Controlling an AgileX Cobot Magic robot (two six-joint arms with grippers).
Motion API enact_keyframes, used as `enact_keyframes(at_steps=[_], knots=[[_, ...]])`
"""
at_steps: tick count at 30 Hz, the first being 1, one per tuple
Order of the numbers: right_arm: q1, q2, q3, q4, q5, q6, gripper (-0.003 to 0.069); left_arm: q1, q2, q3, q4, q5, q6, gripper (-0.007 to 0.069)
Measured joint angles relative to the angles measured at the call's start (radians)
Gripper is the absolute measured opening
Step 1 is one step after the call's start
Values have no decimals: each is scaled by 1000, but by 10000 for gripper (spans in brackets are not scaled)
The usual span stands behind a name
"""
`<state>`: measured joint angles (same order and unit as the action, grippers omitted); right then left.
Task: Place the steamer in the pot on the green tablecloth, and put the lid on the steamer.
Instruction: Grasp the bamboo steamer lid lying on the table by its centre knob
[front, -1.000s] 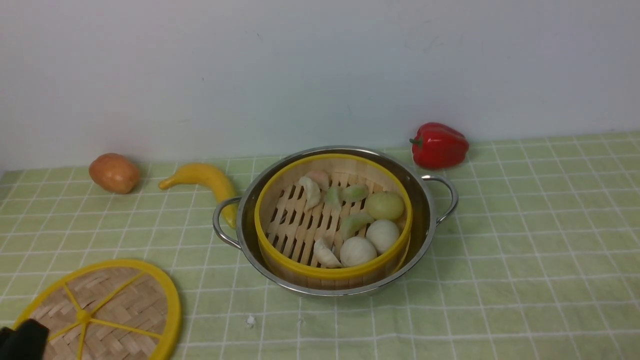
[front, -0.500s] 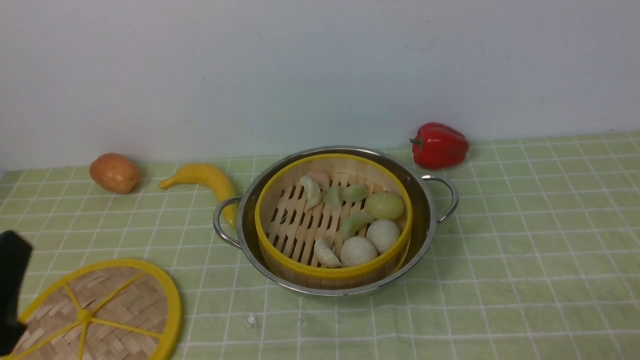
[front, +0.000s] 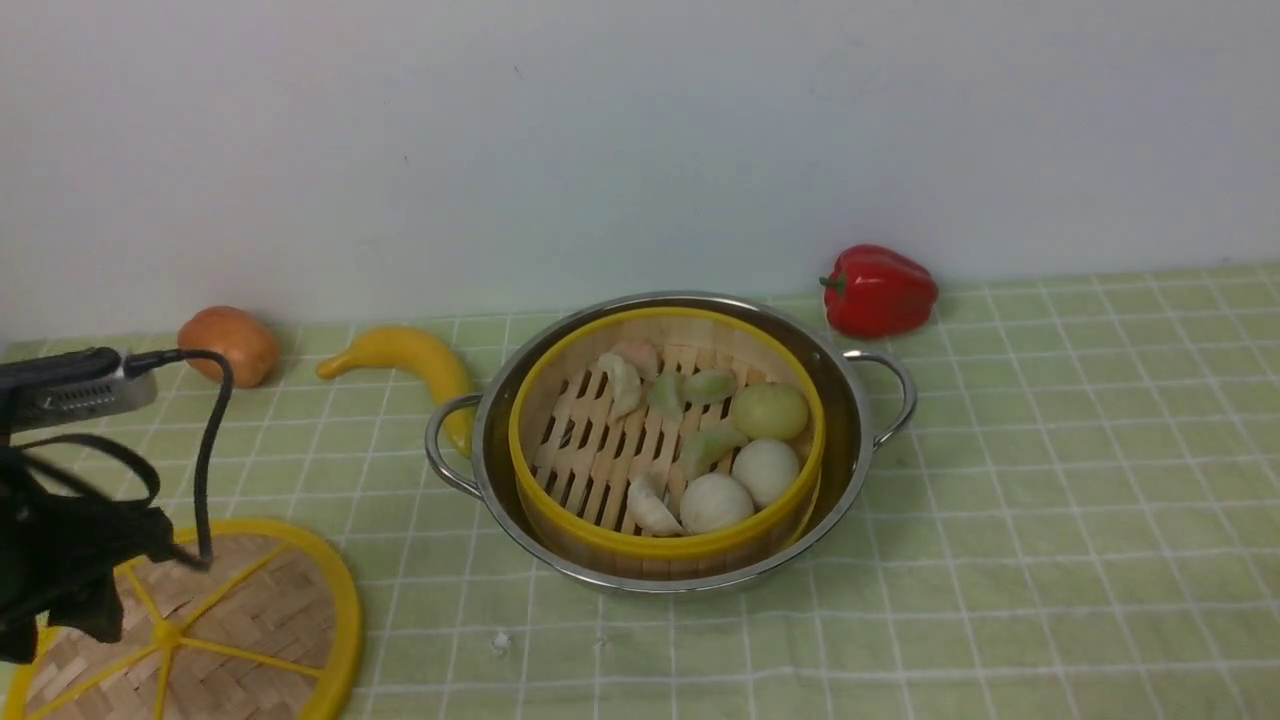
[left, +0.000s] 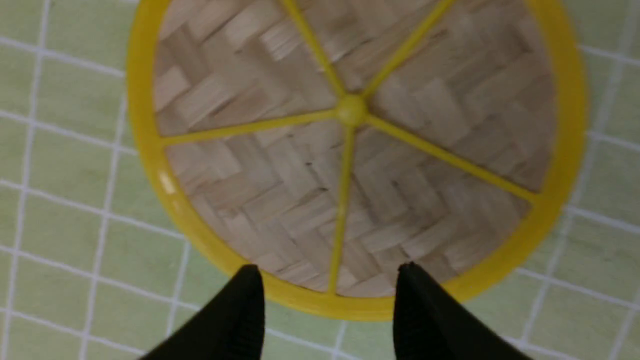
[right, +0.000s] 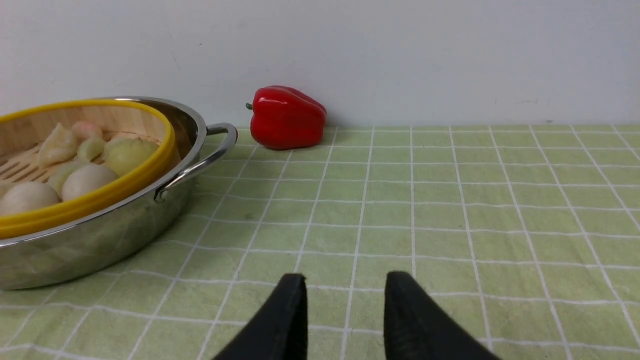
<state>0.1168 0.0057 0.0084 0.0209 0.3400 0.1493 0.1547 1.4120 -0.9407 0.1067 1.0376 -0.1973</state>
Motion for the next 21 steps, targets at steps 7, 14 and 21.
enact_keyframes(at_steps=[7, 14, 21], knots=[[0, 0, 0, 0, 0, 3, 241, 0, 229, -146, 27, -2, -26, 337], [0, 0, 0, 0, 0, 3, 241, 0, 391, -186, 16, -16, -28, 337], [0, 0, 0, 0, 0, 3, 241, 0, 453, -195, -44, 6, 1, 316]])
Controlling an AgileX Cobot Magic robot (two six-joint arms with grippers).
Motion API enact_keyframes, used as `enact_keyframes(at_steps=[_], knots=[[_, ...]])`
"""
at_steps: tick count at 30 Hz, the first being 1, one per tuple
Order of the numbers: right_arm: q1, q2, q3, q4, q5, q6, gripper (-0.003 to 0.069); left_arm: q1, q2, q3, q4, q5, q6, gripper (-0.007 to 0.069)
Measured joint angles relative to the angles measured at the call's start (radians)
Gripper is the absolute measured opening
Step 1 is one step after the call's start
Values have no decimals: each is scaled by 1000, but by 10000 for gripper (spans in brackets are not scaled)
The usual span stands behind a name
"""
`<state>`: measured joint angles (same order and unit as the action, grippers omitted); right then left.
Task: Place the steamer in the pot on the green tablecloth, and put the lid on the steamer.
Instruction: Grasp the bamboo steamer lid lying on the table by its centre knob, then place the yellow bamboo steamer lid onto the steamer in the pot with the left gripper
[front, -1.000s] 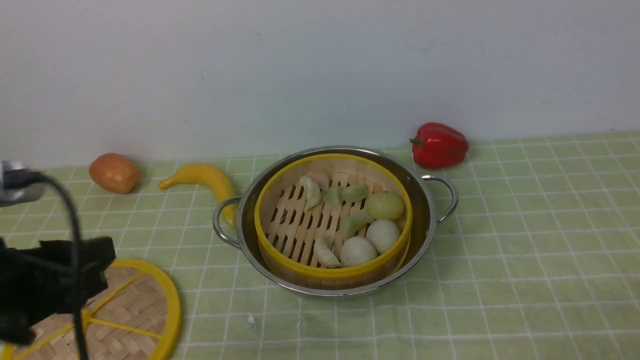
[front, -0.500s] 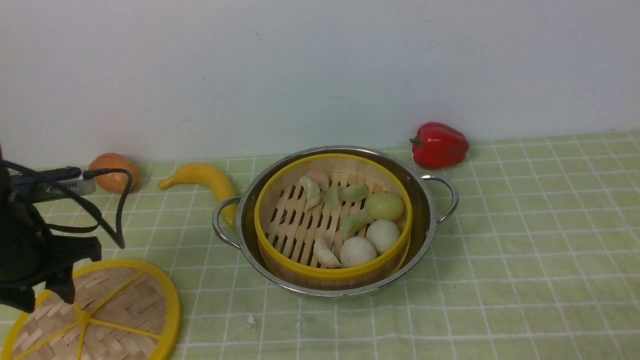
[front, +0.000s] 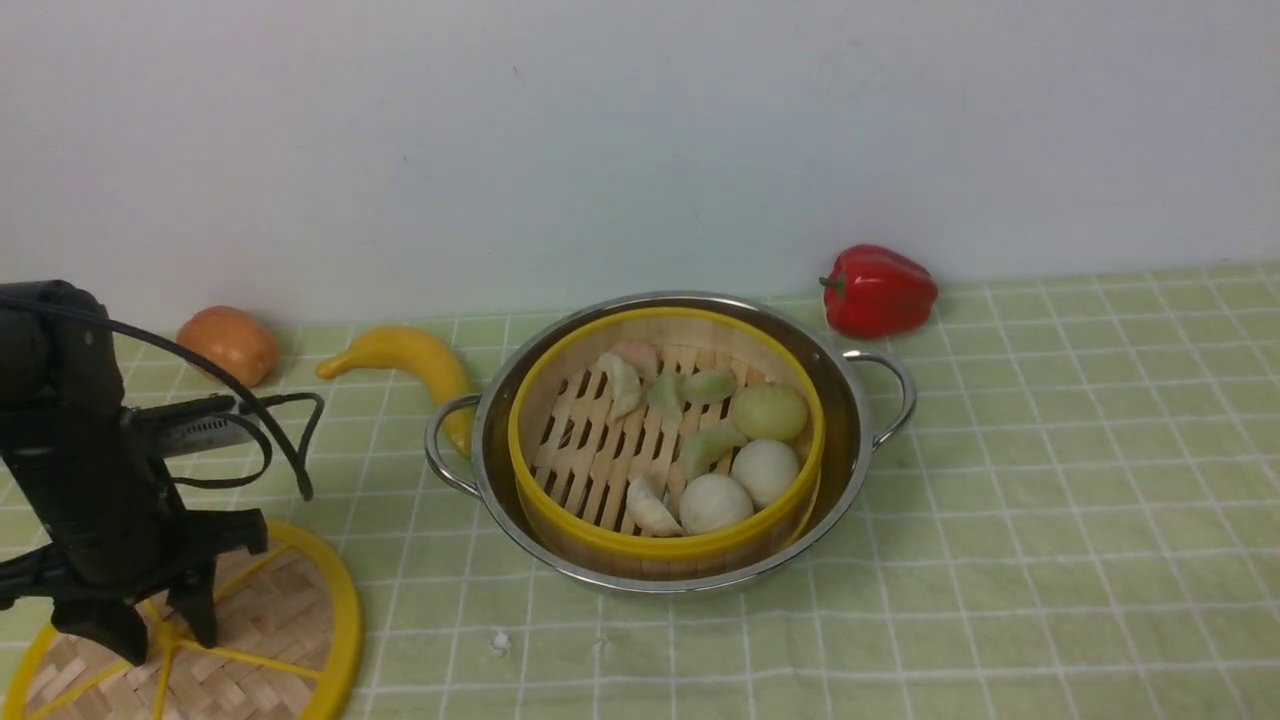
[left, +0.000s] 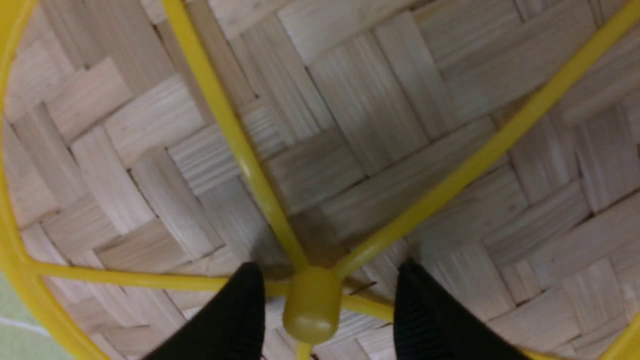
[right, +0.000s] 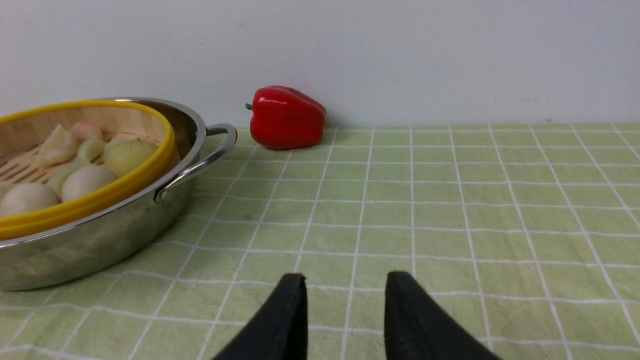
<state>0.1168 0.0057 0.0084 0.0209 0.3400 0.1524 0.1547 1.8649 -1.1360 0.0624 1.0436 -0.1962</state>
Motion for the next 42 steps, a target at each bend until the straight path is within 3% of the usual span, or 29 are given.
enact_keyframes(at_steps=[3, 4, 12, 16, 24, 30, 32, 35, 38, 39, 42], knots=[[0, 0, 0, 0, 0, 0, 241, 0, 1, -6, 5, 19, 38, 139], [0, 0, 0, 0, 0, 0, 241, 0, 1, -6, 7, 20, 42, 113], [0, 0, 0, 1, 0, 0, 241, 0, 1, -20, 8, 38, 83, 116], [0, 0, 0, 2, 0, 0, 241, 0, -17, -88, 1, 124, 136, 116], [0, 0, 0, 3, 0, 0, 241, 0, -131, -338, -68, 164, 310, 116], [0, 0, 0, 3, 0, -3, 242, -9, -168, -540, -239, 167, 523, 116], [0, 0, 0, 3, 0, -3, 242, -58, -165, -591, -309, 167, 620, 116], [0, 0, 0, 3, 0, -3, 242, -176, -143, -630, -337, 168, 674, 116], [0, 0, 0, 3, 0, -3, 242, -249, -117, -645, -322, 168, 698, 116], [0, 0, 0, 3, 0, -3, 242, -330, -85, -660, -287, 168, 721, 116], [0, 0, 0, 3, 0, -3, 242, -447, -35, -676, -213, 174, 739, 116]])
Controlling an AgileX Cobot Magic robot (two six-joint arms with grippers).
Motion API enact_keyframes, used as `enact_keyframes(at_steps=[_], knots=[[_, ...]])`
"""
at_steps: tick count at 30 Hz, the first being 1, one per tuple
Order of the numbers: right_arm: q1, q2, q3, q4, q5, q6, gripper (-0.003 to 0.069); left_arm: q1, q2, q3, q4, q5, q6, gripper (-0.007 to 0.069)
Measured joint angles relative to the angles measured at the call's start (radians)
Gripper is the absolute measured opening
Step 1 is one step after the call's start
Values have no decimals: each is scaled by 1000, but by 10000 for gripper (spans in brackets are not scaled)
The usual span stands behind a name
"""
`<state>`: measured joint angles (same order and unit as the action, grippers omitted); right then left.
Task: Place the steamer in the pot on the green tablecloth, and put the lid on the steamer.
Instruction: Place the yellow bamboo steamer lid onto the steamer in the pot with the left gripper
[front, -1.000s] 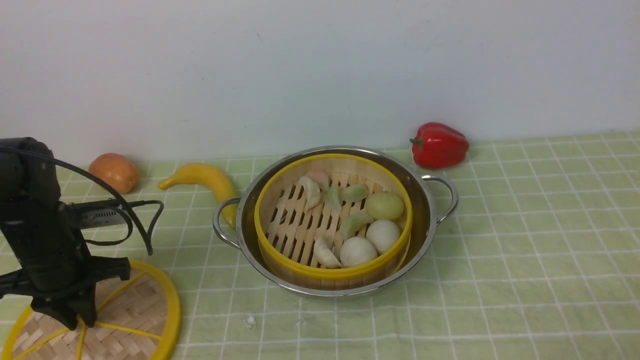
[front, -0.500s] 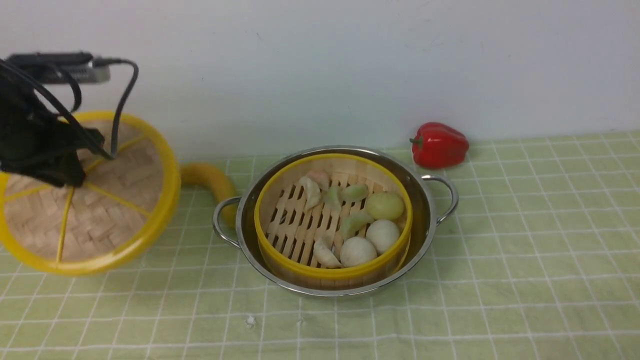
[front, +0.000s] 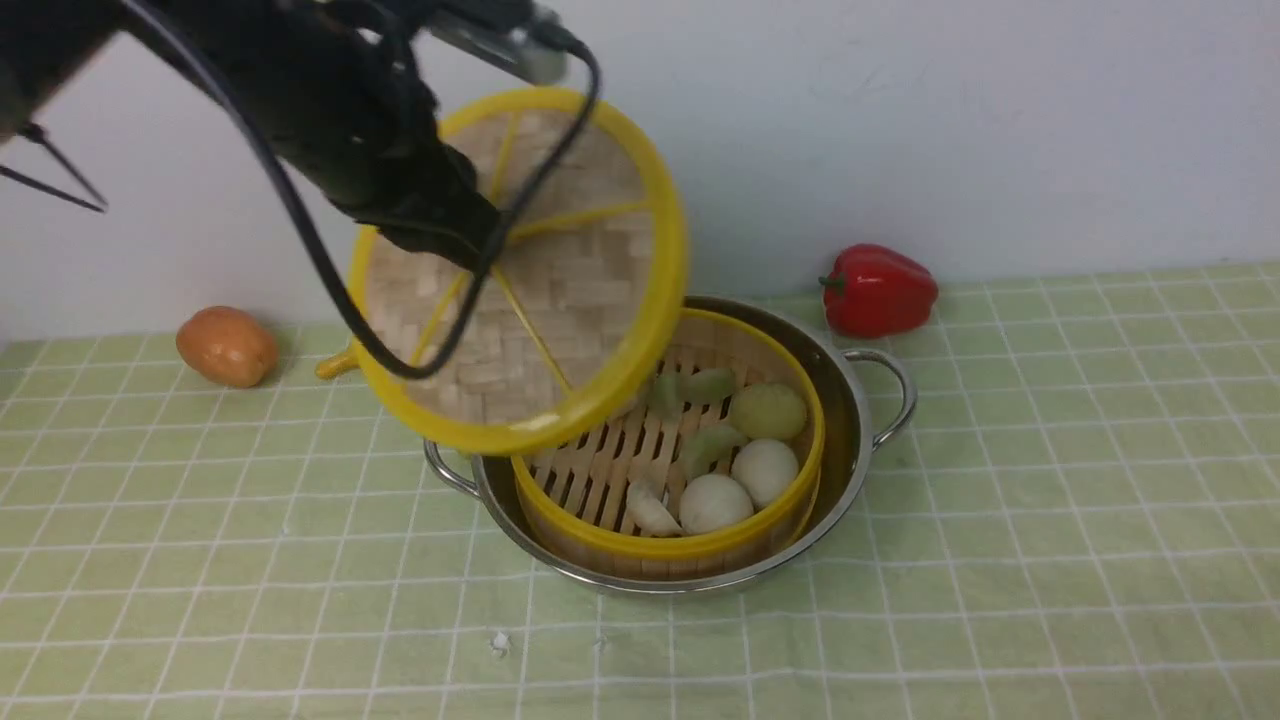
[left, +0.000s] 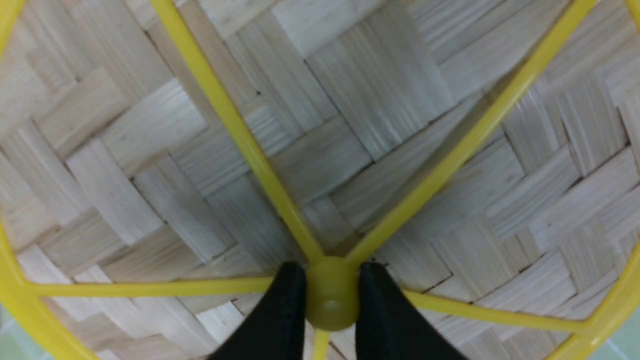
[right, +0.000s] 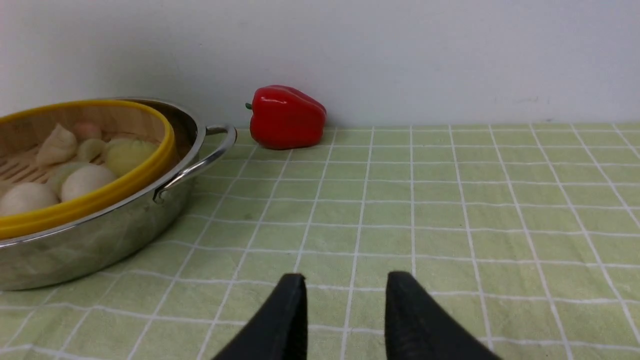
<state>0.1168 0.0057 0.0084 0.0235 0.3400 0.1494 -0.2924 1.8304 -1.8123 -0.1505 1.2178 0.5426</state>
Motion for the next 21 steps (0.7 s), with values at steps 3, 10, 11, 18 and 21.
enact_keyframes(at_steps=[3, 10, 11, 18, 21], knots=[[0, 0, 0, 0, 0, 0, 242, -88, 39, -9, 74, 7, 2, 116], [0, 0, 0, 0, 0, 1, 242, -191, 123, -13, 156, -30, 9, 116], [0, 0, 0, 0, 0, 1, 242, -199, 138, -13, 159, -42, 13, 116], [0, 0, 0, 0, 0, 1, 242, -207, 195, -15, 169, -74, 20, 116], [0, 0, 0, 0, 0, 1, 242, -207, 207, -15, 181, -100, 20, 116]])
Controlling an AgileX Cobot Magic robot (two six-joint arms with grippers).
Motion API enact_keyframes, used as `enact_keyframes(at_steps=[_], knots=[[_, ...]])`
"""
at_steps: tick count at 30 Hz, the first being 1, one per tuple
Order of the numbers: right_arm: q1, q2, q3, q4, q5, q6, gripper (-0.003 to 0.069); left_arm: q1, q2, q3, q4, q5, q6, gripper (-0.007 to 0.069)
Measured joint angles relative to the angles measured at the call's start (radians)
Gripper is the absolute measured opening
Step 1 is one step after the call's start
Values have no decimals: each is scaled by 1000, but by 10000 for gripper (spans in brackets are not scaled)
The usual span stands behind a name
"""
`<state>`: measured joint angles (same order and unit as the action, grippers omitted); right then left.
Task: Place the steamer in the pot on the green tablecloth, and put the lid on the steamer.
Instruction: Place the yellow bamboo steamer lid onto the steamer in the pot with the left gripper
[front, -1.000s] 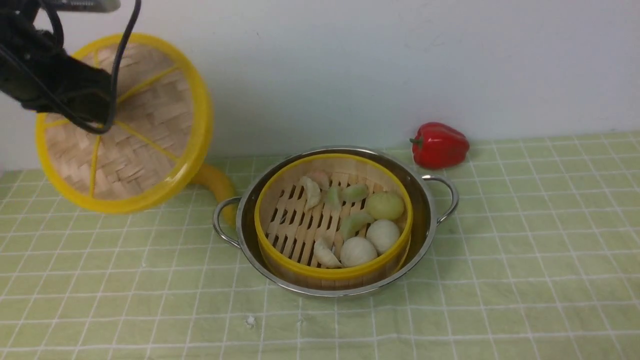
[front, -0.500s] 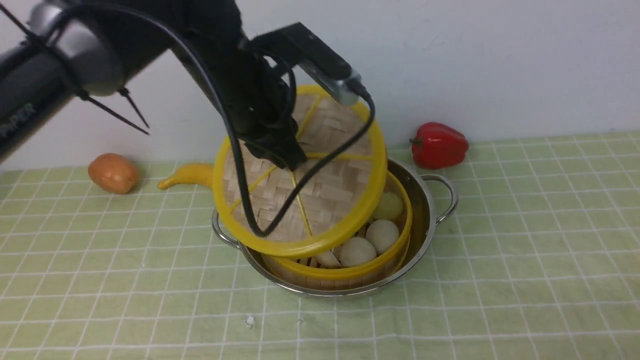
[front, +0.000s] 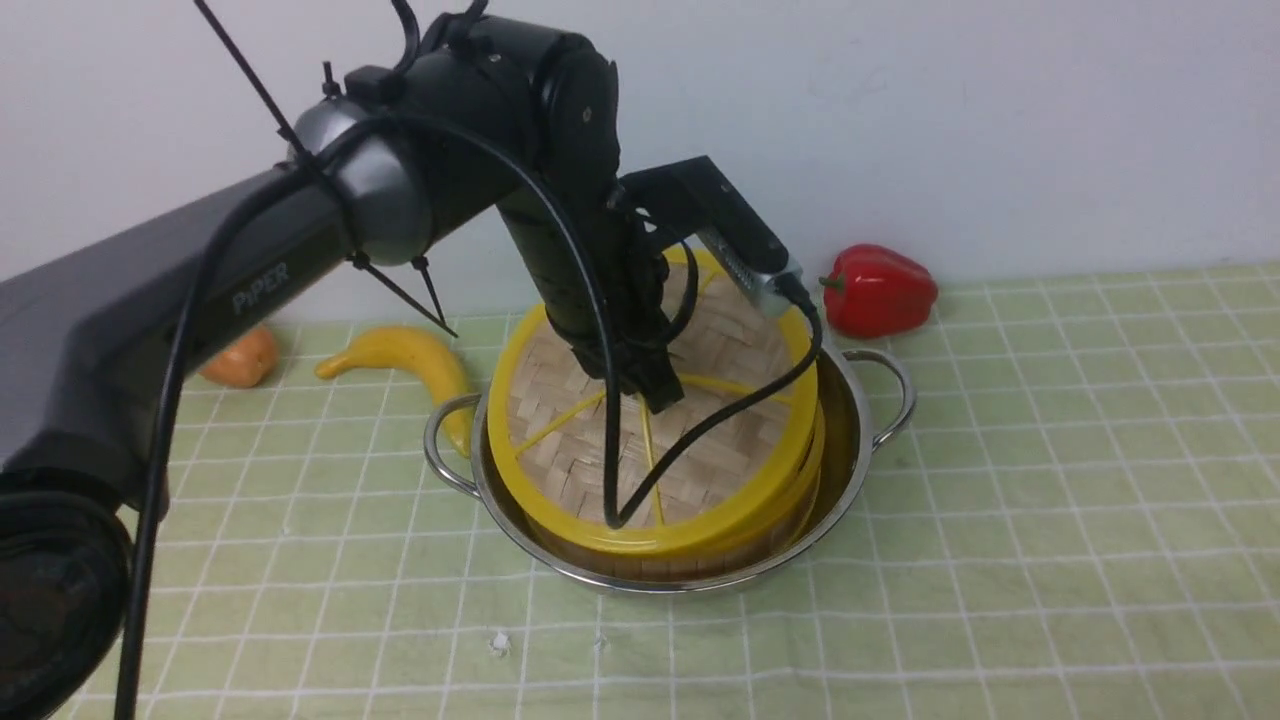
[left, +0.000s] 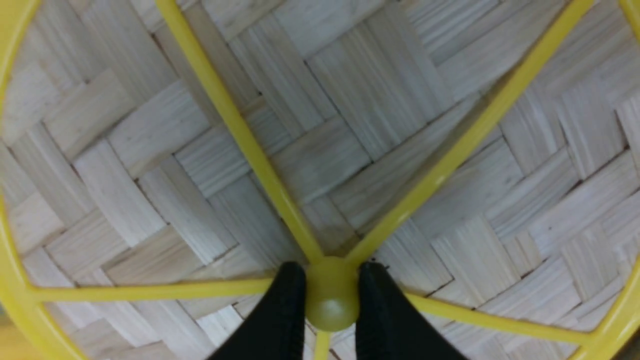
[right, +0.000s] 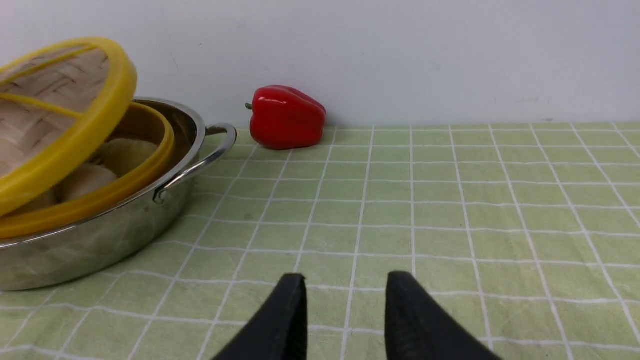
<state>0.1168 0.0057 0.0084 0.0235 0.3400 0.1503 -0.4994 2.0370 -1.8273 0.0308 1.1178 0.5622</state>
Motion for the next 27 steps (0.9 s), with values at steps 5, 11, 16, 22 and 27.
enact_keyframes(at_steps=[5, 11, 16, 22, 27], knots=[[0, 0, 0, 0, 0, 0, 242, 0, 2, 0, -1, -10, 2, 116], [0, 0, 0, 0, 0, 2, 242, 0, 2, 0, -1, -31, 14, 116], [0, 0, 0, 0, 0, 22, 242, 0, 3, 0, -5, -44, 17, 116], [0, 0, 0, 0, 0, 25, 242, 0, 19, 0, -5, -53, 33, 116], [0, 0, 0, 0, 0, 25, 242, 0, 48, 0, -21, -68, 43, 116]])
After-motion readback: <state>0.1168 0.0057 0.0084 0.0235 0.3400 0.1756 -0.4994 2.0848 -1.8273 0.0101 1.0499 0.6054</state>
